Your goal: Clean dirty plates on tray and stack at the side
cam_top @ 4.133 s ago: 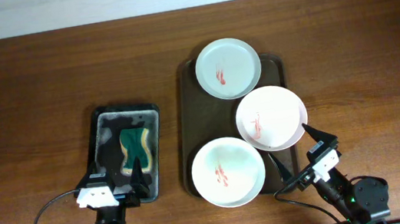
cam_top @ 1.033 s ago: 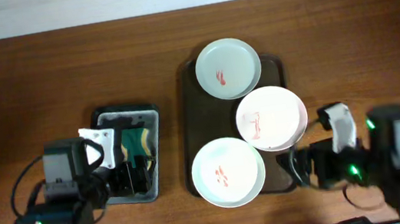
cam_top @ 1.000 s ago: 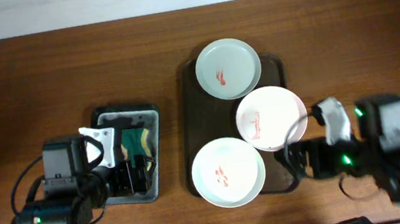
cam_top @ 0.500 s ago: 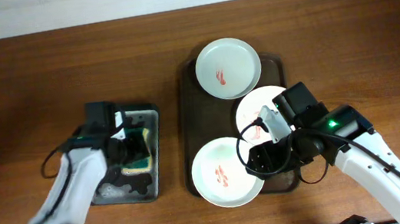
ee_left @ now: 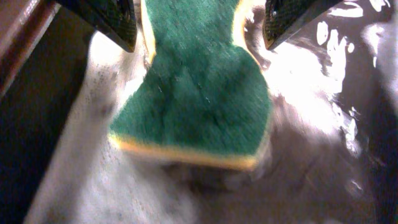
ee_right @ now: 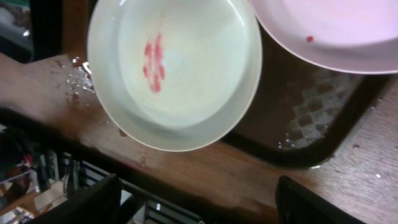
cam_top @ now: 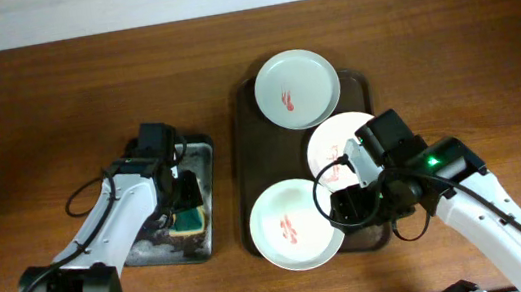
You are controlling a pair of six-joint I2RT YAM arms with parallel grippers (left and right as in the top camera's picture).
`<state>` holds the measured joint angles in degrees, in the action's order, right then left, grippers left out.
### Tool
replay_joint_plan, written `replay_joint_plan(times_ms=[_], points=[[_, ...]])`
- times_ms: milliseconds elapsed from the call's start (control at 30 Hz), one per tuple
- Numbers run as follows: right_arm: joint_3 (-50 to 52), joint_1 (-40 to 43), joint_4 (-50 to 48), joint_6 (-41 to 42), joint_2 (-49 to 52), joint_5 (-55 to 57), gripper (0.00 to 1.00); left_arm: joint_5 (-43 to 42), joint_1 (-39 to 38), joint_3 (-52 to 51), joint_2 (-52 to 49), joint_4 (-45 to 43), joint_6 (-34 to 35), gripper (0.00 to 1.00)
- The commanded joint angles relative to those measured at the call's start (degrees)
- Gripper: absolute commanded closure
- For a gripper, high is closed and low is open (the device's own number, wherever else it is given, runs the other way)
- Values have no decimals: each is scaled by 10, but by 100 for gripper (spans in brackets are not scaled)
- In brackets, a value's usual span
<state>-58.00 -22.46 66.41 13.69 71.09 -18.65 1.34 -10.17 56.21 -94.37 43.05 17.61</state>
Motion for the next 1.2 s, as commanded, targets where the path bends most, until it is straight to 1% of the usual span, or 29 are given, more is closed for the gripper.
replay_joint_plan(times_ms=[0,33,67,100,133,200,233,267,300,333,367,400,467,500,533,567,600,667,700,767,800,833,867,967,1033,1067,1100,1133,1167], points=[[1,-5,8,8,-4,20,20,34,-2,-5,-25,-31,2,45],[1,-5,13,14,-4,20,20,19,-2,-16,-45,-51,2,54],[5,-5,20,28,-4,21,20,-5,-2,-25,-68,-67,2,66],[15,-5,22,40,-4,26,18,-17,-2,-25,-89,-70,2,100],[34,-4,19,70,-3,47,16,-21,-2,-25,-88,-66,2,100],[56,-4,2,95,-3,74,15,-20,-2,-2,-67,-35,1,100],[73,-3,-29,96,-3,73,20,-20,-2,33,-35,5,-1,100],[87,-3,-57,95,-1,72,30,-20,-2,65,-7,42,-6,100],[96,-3,-73,95,3,71,36,-21,-2,86,13,69,-5,100],[105,-3,-89,95,10,71,38,-21,-2,106,32,94,-6,100],[121,-3,-121,95,26,71,45,-29,-2,130,59,126,-12,100],[132,-4,-154,90,48,66,49,-58,-2,152,95,152,-31,100],[135,-4,-212,89,110,48,56,-90,-2,162,160,179,-34,100],[135,-4,-250,89,156,47,67,-97,-5,162,198,193,-34,100],[135,-4,-266,89,173,47,76,-97,-8,162,211,200,-34,100],[135,-4,-289,89,196,40,89,-97,-17,162,227,210,-34,100],[135,-4,-320,89,214,34,96,-97,-31,162,232,218,-34,100],[133,-3,-348,101,215,44,96,-100,-57,158,229,227,-33,100],[125,-3,-356,124,215,85,96,-106,-82,152,228,221,-26,100],[120,-3,-358,130,215,122,96,-106,-105,146,222,209,-12,100],[120,-3,-358,137,215,130,96,-106,-116,138,214,196,10,100],[120,-3,-348,170,215,162,96,-106,-130,127,200,174,26,100],[120,-3,-347,178,215,168,96,-106,-142,114,186,150,37,100],[120,-4,-349,183,215,152,96,-106,-205,72,87,23,98,100],[120,-4,-349,182,215,152,96,-109,-229,69,21,-37,116,100],[120,-4,-349,181,215,148,96,-141,-248,69,-36,-88,117,100],[120,-4,-349,181,215,148,96,-172,-259,69,-66,-123,117,100],[120,-4,-349,181,215,146,96,-185,-274,69,-99,-158,130,100],[120,-4,-349,181,215,146,96,-181,-287,69,-144,-194,163,100]])
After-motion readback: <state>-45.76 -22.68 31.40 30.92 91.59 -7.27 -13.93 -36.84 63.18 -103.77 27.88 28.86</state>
